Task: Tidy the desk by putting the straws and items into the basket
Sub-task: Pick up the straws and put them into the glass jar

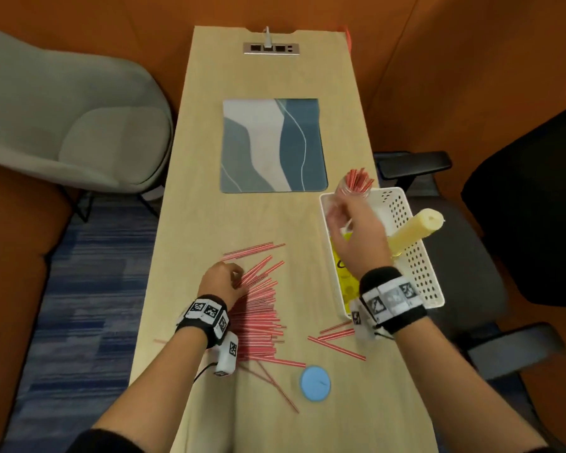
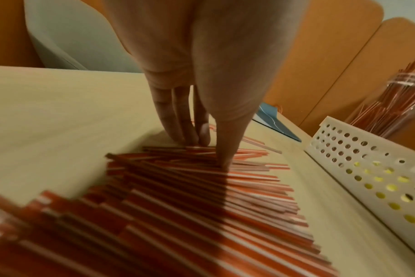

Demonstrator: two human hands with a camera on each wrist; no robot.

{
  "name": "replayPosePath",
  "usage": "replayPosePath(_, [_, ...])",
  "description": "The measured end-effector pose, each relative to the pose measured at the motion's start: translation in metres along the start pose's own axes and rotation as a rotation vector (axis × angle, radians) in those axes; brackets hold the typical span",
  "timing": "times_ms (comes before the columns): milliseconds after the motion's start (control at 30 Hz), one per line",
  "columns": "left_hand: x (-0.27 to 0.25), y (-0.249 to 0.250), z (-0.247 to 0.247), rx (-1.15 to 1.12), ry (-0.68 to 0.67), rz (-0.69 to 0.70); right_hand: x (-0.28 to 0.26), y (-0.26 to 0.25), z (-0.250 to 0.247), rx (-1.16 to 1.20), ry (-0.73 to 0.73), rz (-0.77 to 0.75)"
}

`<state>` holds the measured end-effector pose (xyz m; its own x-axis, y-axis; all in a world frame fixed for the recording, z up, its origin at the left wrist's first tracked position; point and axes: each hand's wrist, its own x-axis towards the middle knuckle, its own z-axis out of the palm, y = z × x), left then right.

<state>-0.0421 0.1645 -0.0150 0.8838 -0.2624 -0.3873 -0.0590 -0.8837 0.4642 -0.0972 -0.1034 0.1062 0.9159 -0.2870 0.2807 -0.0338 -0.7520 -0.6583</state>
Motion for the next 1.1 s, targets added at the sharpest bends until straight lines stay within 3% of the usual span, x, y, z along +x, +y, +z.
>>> replayPosePath(133, [-0.006, -0.010, 0.004, -0.029, 0.029, 0.031, -0.066, 0.001, 0.066, 0.008, -0.578, 0.104])
replayPosePath(233, [-0.010, -0.018, 0.003, -0.090, 0.047, 0.028, -0.104, 0.001, 0.101, -0.056, -0.782, 0.171])
replayPosePath(467, [-0.015, -0.025, -0.009, -0.167, 0.128, 0.123, -0.130, 0.005, 0.128, -0.218, -0.750, 0.148])
replayPosePath(667, [-0.020, -0.006, -0.040, -0.422, 0.249, 0.219, -0.130, 0.005, 0.124, -0.305, -0.761, 0.088])
replayPosePath(833, [-0.026, 0.041, -0.086, -0.629, 0.327, 0.375, -0.131, 0.006, 0.118, -0.317, -0.786, 0.076])
replayPosePath(967, [-0.029, 0.093, -0.128, -0.691, 0.410, 0.534, -0.130, 0.005, 0.113, -0.329, -0.772, 0.106])
replayPosePath(1100, [-0.019, 0.147, -0.158, -0.705, 0.406, 0.672, -0.134, 0.008, 0.103, -0.229, -0.734, 0.186])
